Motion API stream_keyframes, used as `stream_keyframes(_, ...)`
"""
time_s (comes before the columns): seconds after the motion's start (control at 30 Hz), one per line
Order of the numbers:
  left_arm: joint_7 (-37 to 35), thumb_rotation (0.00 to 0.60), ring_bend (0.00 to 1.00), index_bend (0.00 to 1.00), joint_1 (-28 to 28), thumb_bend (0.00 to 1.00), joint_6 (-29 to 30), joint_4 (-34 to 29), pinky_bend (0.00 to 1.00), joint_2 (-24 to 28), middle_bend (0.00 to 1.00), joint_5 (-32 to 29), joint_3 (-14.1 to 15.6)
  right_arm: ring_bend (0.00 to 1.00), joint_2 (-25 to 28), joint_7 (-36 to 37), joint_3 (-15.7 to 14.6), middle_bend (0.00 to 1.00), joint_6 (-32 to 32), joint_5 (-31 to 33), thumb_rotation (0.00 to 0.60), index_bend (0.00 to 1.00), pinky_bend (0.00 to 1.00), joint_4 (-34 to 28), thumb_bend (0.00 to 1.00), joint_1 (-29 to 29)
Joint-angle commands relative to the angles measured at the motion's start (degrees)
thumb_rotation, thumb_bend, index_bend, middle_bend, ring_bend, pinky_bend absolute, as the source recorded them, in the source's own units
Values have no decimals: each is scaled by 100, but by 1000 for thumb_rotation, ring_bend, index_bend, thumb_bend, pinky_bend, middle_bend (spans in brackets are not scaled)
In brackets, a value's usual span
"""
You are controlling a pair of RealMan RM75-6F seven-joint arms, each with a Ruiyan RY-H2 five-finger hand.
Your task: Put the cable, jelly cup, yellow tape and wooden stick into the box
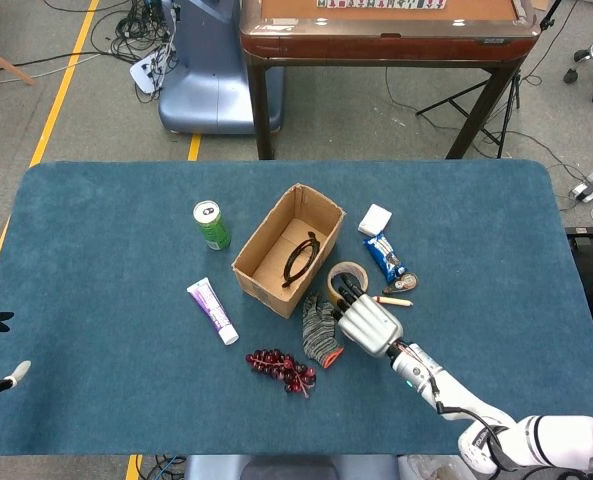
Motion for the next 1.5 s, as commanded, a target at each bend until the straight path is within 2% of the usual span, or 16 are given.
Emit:
stream_keyframes(0.03,1,600,297,266,0,131,0,1,496,0,398,-1,0,140,144,-30,-10,460,177,-187,600,352,24,-225,0,-70)
stream_keyframes(0.2,7,600,297,266,-5,131,-10,11,496,1,398,3,3,146,437,-123,1,460,535,-519,600,352,24,-712,0,-203)
stream_keyframes(0.4,42,600,297,266,-23,131,-48,41,496,-23,398,-15,5,147,830,-424,159,460,936,-862,600,352,24,-1395,0,-308)
stream_keyframes(0.57,54,600,297,266,-30,131,-70,59,496,-29,398,-34,5,147,1017,-632,441,460,1122,-931,600,353,24,-1806,0,-313)
stream_keyframes(0.73,43,600,297,266,-28,131,-72,63,496,-27,398,-45,4,149,1007,-672,812,460,1121,-773,600,353,24,-1845,0,-200)
stream_keyframes(0.9,8,600,297,266,-26,131,-60,58,496,-19,398,-37,-2,151,818,-471,1246,460,932,-396,600,355,24,-1511,0,51)
stream_keyframes(1.13,-42,600,297,266,-21,131,-55,42,496,1,398,-41,-8,151,310,86,1796,460,509,109,600,355,24,-680,0,571)
stream_keyframes(1.27,-67,600,297,266,-22,131,-75,39,496,16,398,-46,-3,151,-63,380,1938,450,323,288,600,355,24,-57,0,822)
stream_keyframes(1.43,-92,600,297,266,-11,131,-44,17,496,27,398,-12,4,147,-547,691,2040,363,106,569,600,350,24,734,0,1091)
stream_keyframes(1.5,-107,600,297,266,-7,131,-40,14,496,35,398,-5,8,126,-651,805,2054,323,22,680,600,311,24,885,0,1149)
